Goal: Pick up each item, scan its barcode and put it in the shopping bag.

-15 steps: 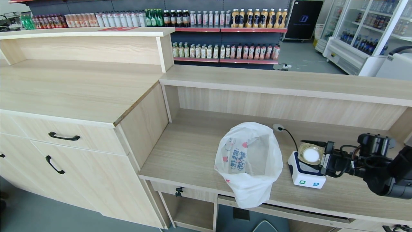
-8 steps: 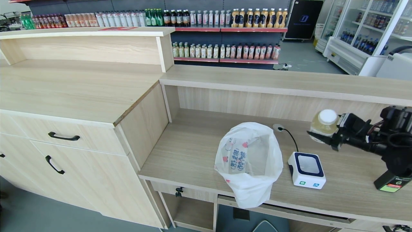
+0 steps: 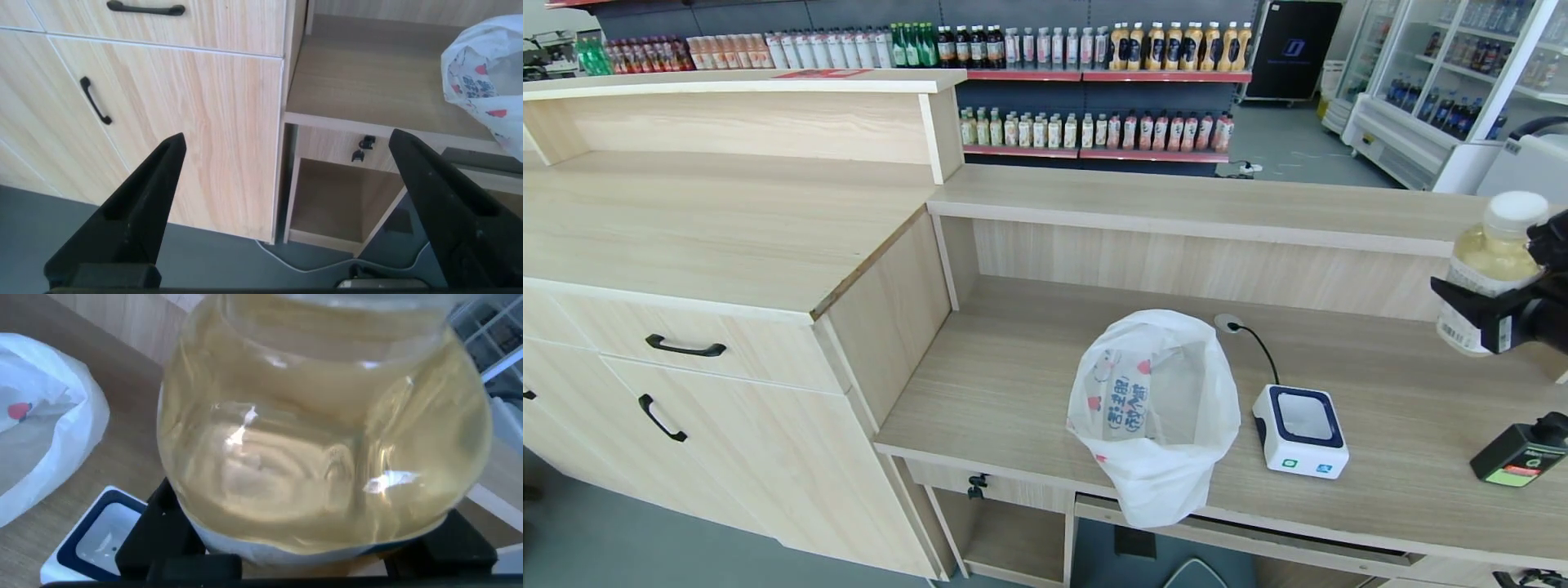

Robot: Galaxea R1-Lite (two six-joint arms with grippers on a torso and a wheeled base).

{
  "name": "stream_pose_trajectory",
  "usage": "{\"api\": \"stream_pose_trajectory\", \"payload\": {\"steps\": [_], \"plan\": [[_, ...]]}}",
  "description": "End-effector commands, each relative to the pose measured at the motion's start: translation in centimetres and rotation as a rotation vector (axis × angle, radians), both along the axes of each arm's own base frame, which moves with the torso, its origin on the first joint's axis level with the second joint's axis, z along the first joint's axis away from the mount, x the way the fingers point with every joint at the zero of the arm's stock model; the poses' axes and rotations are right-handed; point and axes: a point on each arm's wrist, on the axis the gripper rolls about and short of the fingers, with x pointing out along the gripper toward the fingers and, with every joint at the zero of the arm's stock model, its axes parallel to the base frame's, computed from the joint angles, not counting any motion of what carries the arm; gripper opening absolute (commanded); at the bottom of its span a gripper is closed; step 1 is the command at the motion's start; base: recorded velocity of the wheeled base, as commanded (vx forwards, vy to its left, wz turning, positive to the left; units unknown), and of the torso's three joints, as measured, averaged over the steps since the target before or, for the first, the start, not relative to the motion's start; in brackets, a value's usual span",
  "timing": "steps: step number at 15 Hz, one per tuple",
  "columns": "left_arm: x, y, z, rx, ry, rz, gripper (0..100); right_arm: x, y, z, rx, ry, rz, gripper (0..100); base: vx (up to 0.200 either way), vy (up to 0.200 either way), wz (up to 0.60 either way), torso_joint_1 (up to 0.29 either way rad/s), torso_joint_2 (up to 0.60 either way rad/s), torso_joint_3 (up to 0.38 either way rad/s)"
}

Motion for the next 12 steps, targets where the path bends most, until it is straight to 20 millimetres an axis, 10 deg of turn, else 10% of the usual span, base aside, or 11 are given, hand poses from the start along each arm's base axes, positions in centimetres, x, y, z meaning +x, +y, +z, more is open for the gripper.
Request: {"api": "stream_pose_trajectory", "payload": {"steps": [1,8,12], "plan": [[0.0,0.0,0.0,-0.001,-0.001,0.000,100,-1.1,-0.1,0.8,-0.012,-0.036,-0.018,0,0.000,0.000,0.00,0.000,0.00,0.000],[0.0,0.0,0.0,0.001,-0.001,0.000,100,1.8,3.7,0.1,0.008,-0.101,0.099,0,0.000,0.000,0.43,-0.002,0.00,0.003],[0.0,0.0,0.0,-0.001,-0.001,0.002,100,6.4,8.0,-6.1,0.261,0.090,0.248,0,0.000,0.000,0.15,0.004,0.00,0.001]]}}
